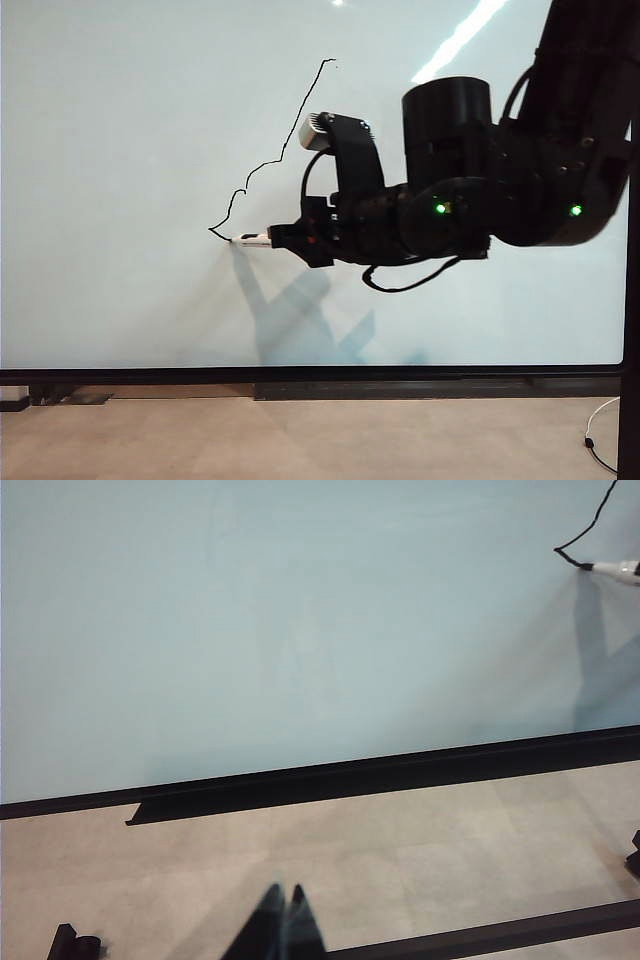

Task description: Pick up the pen on the shelf to the right of the whiteboard and draw a triangle.

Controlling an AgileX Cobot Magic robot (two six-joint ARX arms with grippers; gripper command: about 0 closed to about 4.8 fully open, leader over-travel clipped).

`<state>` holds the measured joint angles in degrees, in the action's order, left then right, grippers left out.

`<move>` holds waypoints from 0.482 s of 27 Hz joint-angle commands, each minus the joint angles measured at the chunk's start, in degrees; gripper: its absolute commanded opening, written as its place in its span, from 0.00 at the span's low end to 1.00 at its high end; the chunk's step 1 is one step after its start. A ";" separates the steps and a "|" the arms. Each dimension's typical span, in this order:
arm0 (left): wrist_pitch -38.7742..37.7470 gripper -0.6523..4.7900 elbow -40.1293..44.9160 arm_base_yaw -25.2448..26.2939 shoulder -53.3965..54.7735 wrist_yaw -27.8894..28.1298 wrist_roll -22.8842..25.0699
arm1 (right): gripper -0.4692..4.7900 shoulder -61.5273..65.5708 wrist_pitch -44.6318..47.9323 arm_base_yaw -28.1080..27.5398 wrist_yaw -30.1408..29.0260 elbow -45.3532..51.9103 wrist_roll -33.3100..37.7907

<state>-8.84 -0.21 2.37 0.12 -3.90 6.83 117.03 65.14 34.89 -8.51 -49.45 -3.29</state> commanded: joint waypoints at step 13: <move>0.31 0.11 -0.20 -0.02 0.04 -0.17 0.04 | 0.08 -3.74 2.95 -3.76 5.20 4.13 0.07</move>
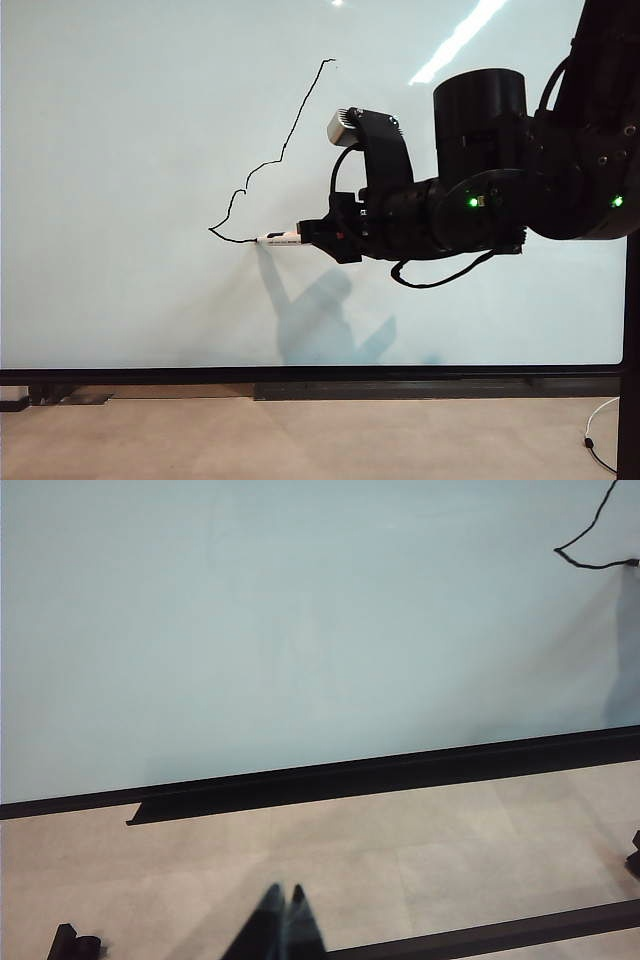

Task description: Pick up the pen on the shelf to the right of the whiteboard and draw a triangle.

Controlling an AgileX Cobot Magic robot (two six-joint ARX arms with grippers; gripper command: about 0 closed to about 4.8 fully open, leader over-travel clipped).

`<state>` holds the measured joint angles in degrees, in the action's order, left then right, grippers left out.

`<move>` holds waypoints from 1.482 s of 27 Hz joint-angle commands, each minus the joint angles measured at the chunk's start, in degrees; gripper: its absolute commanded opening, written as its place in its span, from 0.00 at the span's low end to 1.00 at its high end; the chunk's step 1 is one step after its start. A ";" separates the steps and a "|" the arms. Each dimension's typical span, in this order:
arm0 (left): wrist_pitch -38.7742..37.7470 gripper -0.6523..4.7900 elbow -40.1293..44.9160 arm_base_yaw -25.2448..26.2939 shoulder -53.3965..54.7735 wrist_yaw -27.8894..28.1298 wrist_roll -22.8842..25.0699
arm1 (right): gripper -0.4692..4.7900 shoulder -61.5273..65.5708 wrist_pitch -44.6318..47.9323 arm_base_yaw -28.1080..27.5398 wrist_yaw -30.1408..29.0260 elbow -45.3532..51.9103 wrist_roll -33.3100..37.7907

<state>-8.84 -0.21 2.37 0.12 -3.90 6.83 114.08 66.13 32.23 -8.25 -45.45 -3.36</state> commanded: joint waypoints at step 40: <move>0.28 0.11 -0.20 -0.02 0.04 -0.15 0.04 | 0.08 -7.93 4.87 -12.35 4.92 10.82 -2.82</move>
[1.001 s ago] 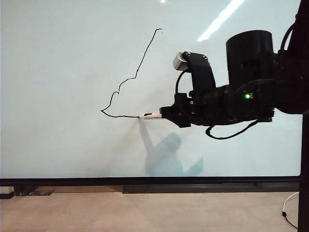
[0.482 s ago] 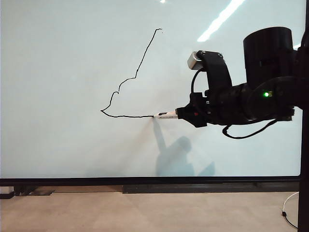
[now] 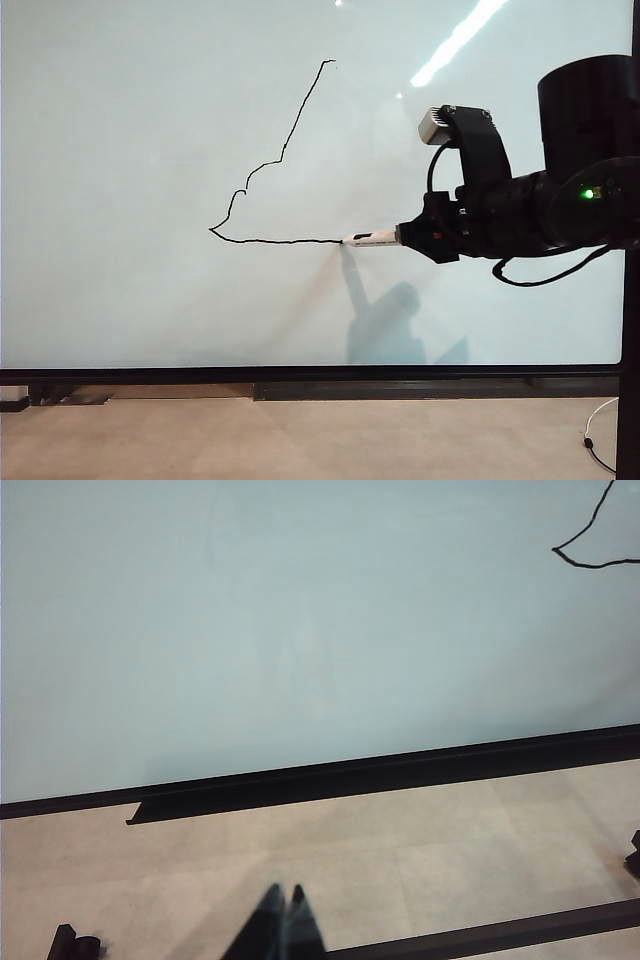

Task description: Pick up the pen on the shelf to the right of the whiteboard and draw a triangle.

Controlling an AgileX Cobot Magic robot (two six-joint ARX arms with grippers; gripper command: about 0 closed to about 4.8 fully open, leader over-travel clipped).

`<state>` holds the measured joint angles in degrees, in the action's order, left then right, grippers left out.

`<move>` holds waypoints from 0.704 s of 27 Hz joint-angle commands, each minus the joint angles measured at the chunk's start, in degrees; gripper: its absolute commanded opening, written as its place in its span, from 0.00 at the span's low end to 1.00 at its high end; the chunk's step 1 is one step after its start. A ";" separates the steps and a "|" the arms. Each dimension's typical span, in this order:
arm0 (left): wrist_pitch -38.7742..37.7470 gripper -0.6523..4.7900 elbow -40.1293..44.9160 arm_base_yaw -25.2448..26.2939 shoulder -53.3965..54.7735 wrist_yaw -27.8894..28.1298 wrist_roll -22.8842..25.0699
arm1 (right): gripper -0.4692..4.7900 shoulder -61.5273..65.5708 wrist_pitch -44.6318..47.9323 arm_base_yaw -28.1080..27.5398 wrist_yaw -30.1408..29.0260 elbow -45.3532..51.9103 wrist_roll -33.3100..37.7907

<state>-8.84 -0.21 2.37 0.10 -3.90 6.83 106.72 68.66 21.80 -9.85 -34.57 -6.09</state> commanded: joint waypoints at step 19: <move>0.28 0.11 -0.22 -0.02 0.07 -0.17 0.04 | 0.08 -6.36 7.15 -10.40 4.85 9.11 -0.63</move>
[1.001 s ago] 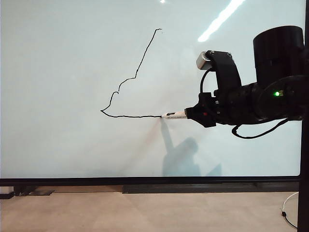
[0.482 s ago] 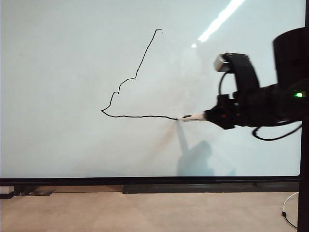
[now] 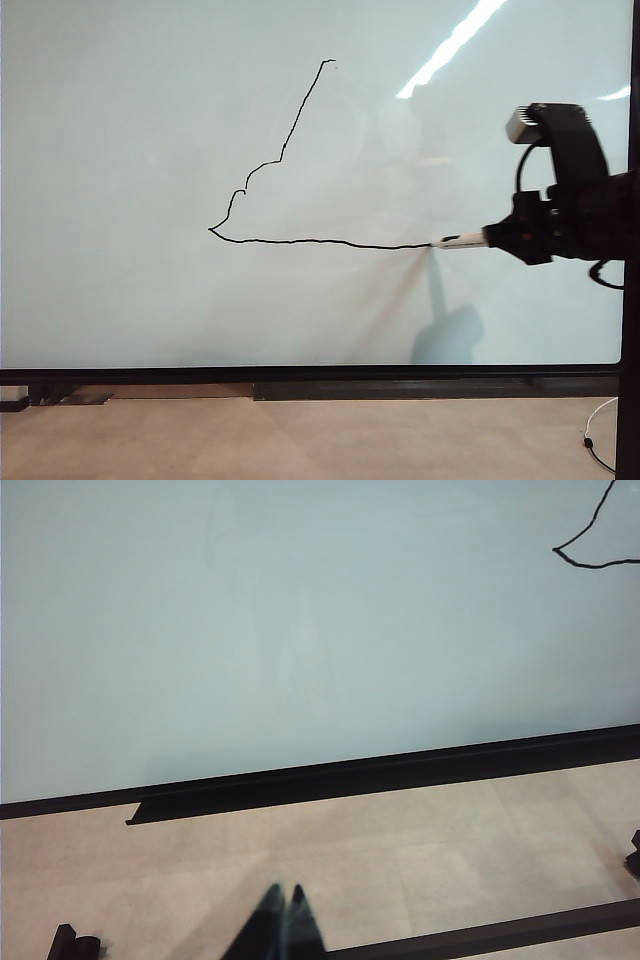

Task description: Pick up the pen on the shelf to the right of the whiteboard and draw a triangle.

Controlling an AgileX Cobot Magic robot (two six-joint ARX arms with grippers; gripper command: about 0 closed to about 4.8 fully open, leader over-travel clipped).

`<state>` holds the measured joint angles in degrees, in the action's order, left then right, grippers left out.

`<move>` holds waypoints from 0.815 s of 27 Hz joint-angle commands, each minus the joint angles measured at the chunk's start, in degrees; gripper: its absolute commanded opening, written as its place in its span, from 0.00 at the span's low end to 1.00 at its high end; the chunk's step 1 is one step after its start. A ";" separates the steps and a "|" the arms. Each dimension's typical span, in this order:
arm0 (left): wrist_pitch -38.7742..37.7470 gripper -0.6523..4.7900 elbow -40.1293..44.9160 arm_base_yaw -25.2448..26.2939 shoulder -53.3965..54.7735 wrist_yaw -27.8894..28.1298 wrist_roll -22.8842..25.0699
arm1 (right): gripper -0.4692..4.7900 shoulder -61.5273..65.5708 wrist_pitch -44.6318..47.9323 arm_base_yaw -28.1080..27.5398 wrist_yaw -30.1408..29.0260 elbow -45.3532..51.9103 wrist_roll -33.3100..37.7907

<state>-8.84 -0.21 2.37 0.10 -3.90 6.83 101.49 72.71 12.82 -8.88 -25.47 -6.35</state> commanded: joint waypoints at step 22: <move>0.31 0.11 -0.22 -0.02 0.07 -0.17 0.04 | 0.08 -5.75 6.54 -2.91 0.20 5.18 -0.31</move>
<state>-8.84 -0.23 2.37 0.10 -3.90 6.83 98.70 75.64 7.81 -9.98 -21.39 -7.09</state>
